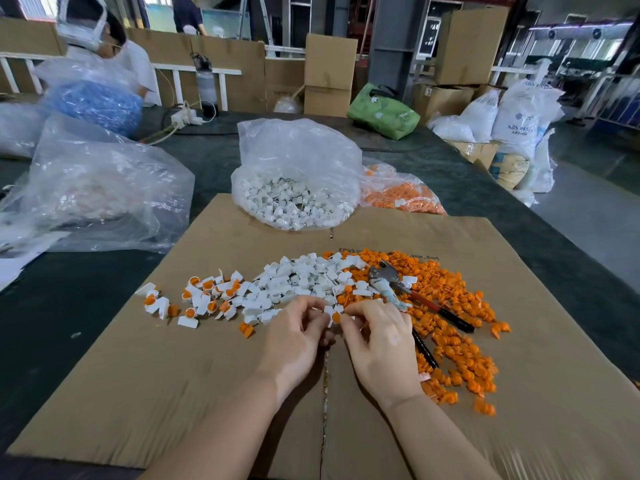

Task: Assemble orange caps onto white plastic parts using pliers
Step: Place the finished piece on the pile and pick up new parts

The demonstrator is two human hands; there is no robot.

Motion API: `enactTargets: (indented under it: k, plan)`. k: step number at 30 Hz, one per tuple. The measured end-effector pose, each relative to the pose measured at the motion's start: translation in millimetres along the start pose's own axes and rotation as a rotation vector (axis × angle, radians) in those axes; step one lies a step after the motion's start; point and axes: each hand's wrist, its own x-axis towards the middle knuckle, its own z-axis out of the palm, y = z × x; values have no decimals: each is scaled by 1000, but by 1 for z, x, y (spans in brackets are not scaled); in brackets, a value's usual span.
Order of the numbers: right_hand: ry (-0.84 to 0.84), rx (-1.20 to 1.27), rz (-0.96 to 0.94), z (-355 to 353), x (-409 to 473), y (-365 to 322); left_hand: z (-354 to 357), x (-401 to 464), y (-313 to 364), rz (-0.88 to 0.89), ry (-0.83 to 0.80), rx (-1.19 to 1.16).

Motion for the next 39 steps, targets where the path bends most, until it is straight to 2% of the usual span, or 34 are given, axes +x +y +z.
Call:
enactTargets:
  k: [8,39]
  plan:
    - [-112,56,-67,-2,1,1,-2,-2,3,44,-26,22]
    - [-116,13,-85,-5,2,-2,-2,4,-4,44,-24,5]
